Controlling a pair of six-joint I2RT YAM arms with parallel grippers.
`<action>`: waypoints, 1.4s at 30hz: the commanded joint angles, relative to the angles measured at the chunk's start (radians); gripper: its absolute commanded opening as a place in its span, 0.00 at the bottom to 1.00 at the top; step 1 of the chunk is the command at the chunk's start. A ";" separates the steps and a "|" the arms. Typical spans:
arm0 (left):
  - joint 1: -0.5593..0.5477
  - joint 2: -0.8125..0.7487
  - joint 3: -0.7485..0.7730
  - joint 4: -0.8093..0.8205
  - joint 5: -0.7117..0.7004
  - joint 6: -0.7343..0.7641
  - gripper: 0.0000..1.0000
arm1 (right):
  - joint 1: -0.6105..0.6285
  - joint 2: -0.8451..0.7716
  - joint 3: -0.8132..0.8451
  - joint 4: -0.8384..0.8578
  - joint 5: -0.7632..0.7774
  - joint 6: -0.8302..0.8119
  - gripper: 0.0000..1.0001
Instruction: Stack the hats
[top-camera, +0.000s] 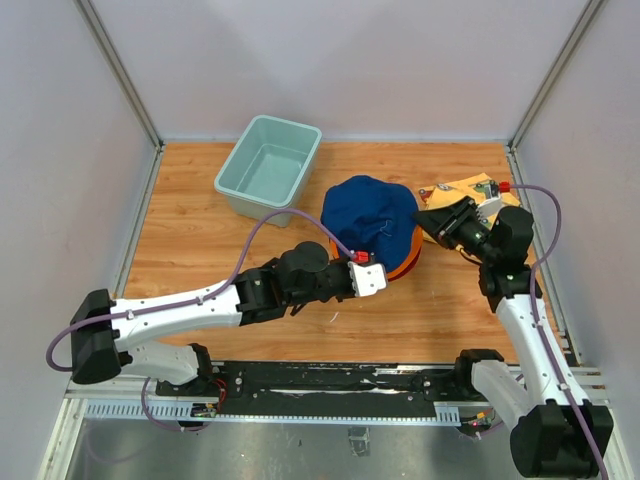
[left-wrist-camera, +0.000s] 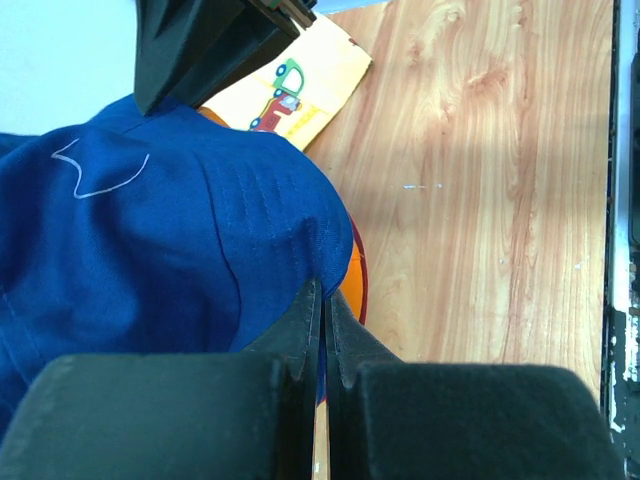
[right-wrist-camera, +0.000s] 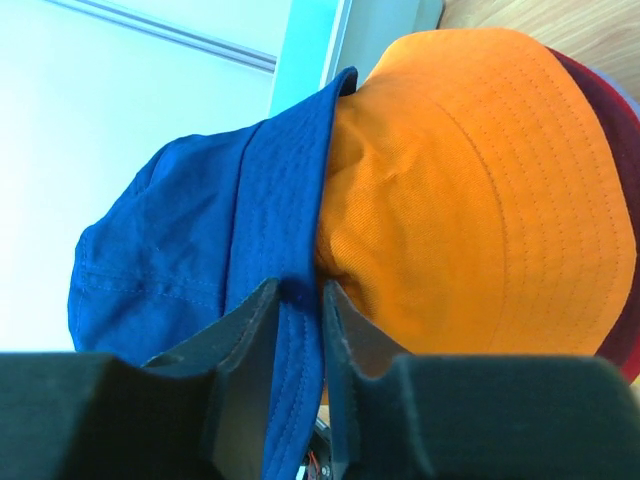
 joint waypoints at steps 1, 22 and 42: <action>-0.015 0.030 0.046 0.038 0.031 0.003 0.01 | -0.040 0.002 -0.019 0.094 -0.057 0.048 0.22; -0.015 0.028 0.042 0.061 -0.088 -0.043 0.14 | -0.135 -0.057 -0.052 0.031 -0.063 0.039 0.01; -0.014 -0.158 -0.132 0.131 -0.292 -0.225 0.69 | -0.165 0.013 -0.097 0.074 -0.048 0.021 0.01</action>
